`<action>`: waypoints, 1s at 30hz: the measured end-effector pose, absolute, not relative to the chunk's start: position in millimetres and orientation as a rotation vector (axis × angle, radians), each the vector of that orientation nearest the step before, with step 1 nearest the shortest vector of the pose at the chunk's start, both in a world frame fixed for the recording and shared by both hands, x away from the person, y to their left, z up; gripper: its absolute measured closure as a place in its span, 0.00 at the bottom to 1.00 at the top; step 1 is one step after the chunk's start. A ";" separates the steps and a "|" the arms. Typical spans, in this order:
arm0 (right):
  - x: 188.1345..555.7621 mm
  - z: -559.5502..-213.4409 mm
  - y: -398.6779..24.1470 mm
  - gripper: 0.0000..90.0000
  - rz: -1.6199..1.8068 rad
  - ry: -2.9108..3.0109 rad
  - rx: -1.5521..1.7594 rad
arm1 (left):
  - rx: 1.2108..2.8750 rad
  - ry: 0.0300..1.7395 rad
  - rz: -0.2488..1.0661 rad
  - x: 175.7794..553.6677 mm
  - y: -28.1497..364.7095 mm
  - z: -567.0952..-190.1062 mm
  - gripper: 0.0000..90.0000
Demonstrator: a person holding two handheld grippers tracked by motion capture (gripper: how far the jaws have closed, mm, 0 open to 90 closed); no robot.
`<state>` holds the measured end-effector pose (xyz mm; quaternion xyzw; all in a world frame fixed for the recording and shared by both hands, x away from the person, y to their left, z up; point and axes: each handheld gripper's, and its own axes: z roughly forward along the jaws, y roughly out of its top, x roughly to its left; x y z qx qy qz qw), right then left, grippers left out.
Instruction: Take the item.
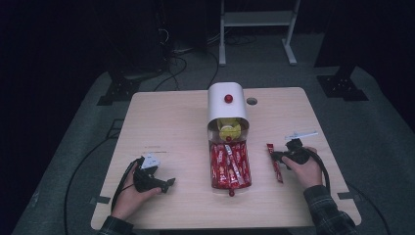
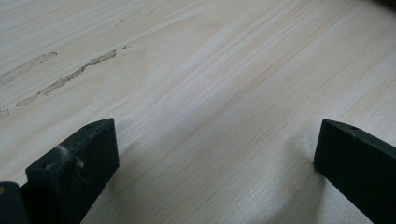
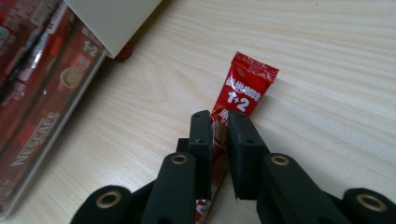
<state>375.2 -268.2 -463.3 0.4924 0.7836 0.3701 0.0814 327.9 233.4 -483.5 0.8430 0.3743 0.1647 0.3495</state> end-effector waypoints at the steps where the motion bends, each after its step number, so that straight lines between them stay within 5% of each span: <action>1: 374.6 -462.5 -268.3 0.85 1.116 2.340 1.466 | 2.184 0.970 0.427 327.9 233.4 -483.5 0.00; 20: 358.6 -447.6 -280.6 0.42 1.102 2.222 1.382 | 2.186 0.968 0.427 328.0 233.5 -483.5 0.00; 30: 351.1 -448.7 -298.9 0.31 1.059 2.180 1.409 | 2.185 0.968 0.427 328.0 233.4 -483.5 0.00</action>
